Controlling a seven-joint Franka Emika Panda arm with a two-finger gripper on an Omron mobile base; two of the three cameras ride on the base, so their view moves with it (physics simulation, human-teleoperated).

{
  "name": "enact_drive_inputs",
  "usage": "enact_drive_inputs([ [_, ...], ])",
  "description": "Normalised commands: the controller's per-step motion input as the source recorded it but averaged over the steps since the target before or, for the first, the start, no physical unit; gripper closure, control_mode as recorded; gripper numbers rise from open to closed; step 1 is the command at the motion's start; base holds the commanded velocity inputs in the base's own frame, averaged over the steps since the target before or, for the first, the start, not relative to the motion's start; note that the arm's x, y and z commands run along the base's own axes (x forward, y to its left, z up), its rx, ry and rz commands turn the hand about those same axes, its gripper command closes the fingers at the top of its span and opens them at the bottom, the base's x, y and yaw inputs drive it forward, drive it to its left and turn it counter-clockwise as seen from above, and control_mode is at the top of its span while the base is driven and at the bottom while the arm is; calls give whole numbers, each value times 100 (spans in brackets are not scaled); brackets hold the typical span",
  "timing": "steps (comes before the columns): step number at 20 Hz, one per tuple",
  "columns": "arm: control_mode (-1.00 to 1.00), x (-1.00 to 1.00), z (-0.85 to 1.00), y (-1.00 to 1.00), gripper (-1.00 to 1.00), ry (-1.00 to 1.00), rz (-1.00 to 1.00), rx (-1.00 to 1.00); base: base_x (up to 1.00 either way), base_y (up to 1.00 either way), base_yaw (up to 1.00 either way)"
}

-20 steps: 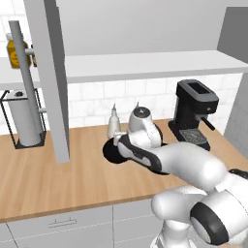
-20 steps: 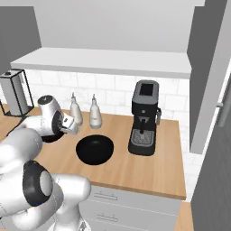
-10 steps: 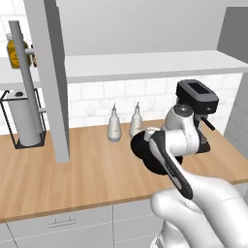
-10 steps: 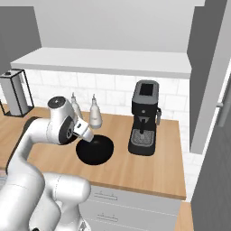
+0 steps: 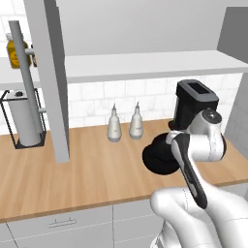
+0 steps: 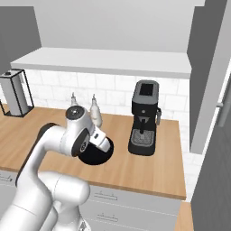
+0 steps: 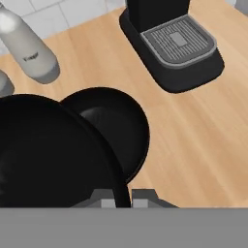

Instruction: Pick up the bowls on the counter and stack them on top of one another in the open cabinet. Place the smaller bowl on top of the larger bowl.

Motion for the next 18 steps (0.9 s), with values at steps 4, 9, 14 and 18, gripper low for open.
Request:
enact_drive_inputs([
  [4, -100, 17, -4, -39, 100, 7, 0, 0, 0, 0, 0],
  [9, -100, 28, -29, -4, 100, 12, 0, 0, 0, 0, 0],
  [14, -100, 29, -33, 4, 100, 8, 0, -3, 0, 0, 0],
  [18, -100, 11, -26, 0, 100, 1, 0, -1, 0, 0, 0],
])
